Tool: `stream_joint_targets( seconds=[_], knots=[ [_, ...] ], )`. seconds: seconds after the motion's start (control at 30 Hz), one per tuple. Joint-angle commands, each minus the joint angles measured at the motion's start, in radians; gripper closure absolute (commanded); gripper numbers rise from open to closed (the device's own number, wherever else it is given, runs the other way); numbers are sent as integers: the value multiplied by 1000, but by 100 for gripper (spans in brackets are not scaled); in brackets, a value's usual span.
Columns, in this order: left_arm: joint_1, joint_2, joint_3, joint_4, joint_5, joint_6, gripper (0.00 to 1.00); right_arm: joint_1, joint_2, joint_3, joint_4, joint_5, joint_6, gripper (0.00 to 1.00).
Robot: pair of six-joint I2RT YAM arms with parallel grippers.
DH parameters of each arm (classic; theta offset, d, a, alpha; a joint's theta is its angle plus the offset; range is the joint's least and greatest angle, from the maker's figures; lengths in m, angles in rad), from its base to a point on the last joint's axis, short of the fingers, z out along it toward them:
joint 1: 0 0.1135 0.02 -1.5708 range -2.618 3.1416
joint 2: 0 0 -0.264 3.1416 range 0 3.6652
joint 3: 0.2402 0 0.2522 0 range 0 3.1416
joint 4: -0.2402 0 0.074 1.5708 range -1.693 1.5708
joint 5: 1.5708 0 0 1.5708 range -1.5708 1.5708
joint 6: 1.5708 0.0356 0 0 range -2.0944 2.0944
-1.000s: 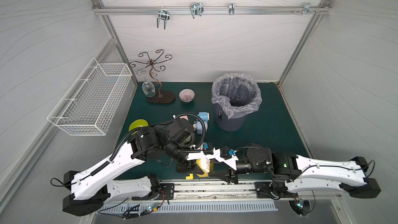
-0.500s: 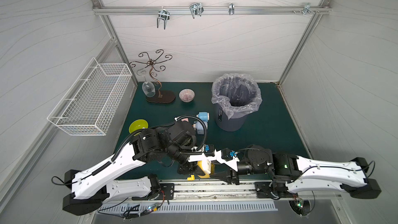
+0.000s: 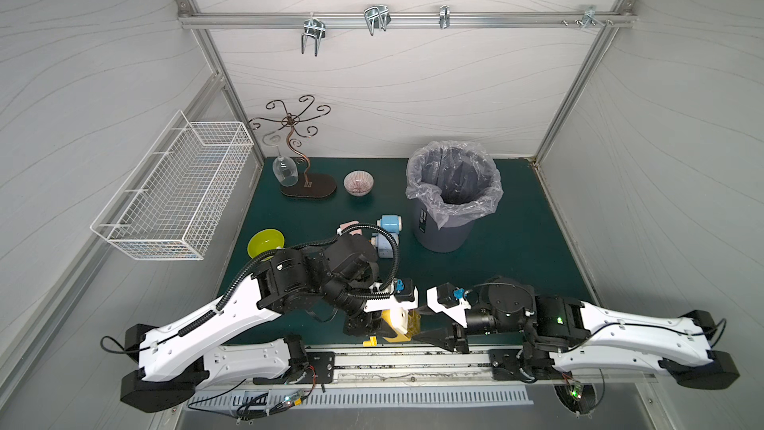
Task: Take out the pencil sharpener tray and clean the shavings
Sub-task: Open the container of the pencil sharpener.
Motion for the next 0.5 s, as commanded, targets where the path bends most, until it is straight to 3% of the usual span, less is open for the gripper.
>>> stream_joint_targets(
  seconds=[0.0, 0.47],
  knots=[
    [-8, -22, -13, -72, -18, 10, 100, -6, -28, 6, 5, -41, 14, 100],
    [-8, -81, -50, -66, -42, -12, 100, -7, -151, -23, -80, 18, 1, 100]
  ],
)
